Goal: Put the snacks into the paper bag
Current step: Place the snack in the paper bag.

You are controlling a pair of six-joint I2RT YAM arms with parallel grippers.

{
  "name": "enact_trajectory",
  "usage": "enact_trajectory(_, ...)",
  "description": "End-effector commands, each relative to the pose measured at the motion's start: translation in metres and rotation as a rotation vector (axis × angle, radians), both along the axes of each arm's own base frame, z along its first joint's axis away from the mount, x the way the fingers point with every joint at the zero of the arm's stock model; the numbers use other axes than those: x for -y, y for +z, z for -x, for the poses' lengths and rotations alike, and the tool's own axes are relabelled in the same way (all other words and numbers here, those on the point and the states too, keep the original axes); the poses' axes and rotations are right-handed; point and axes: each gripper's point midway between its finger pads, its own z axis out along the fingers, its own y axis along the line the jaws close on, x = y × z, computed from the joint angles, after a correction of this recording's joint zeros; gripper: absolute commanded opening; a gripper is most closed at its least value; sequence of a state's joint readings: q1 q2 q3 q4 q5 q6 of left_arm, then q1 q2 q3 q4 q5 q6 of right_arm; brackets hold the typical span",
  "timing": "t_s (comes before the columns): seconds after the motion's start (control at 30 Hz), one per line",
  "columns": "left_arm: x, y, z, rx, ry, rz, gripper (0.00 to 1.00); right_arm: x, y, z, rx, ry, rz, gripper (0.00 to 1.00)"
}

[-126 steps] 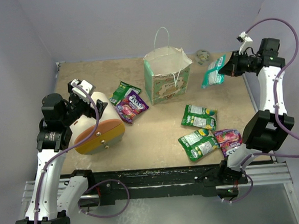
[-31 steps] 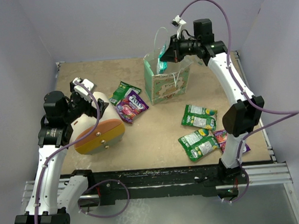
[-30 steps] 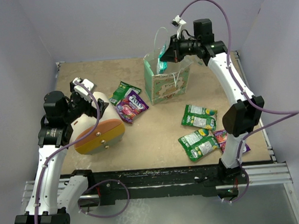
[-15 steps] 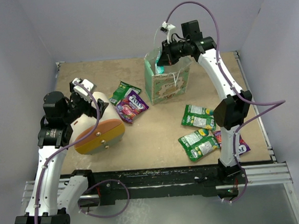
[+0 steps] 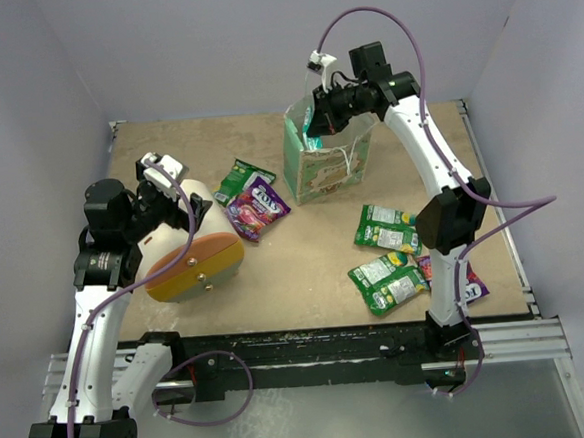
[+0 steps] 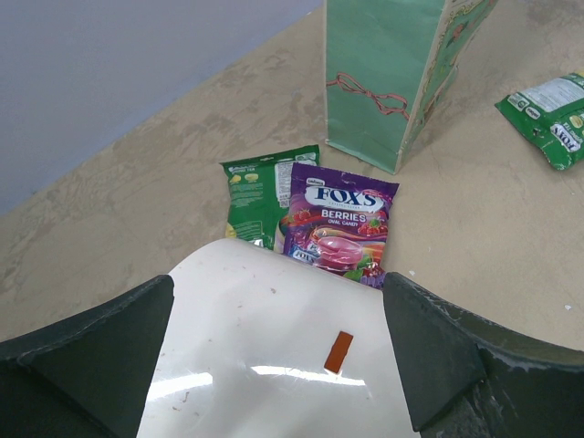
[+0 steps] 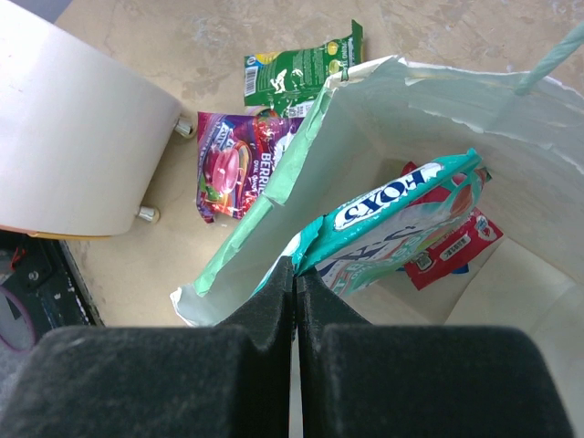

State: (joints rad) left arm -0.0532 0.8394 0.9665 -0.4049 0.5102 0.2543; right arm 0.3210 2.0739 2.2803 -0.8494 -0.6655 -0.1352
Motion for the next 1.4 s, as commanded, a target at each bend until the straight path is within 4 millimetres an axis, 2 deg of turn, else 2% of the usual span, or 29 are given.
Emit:
enact_trajectory(0.0,0.001,0.013,0.0,0.058,-0.015,0.002,0.99,0.001,0.022,-0.006,0.092,-0.001,0.014,0.0)
enact_trajectory(0.2,0.001,0.012,0.0,0.057,-0.016,0.0,0.99,0.004,0.006,-0.008,0.058,-0.024,0.06,0.0)
enact_trajectory(0.33,0.002,0.012,0.0,0.056,-0.018,0.001,0.99,0.003,0.003,-0.007,0.052,-0.02,0.067,0.0)
enact_trajectory(0.8,0.002,0.013,0.001,0.06,-0.02,-0.001,0.99,0.027,-0.01,-0.02,0.058,-0.154,0.184,0.03)
enact_trajectory(1.13,0.002,0.012,0.002,0.061,-0.023,-0.006,0.99,0.061,-0.01,-0.034,0.127,-0.292,0.328,0.25)
enact_trajectory(1.23,0.002,0.013,0.001,0.061,-0.024,-0.005,0.99,0.07,-0.001,-0.036,0.167,-0.32,0.353,0.31)
enact_trajectory(1.37,0.002,0.014,0.001,0.06,-0.025,-0.003,0.99,0.072,0.021,-0.031,0.22,-0.332,0.329,0.35)
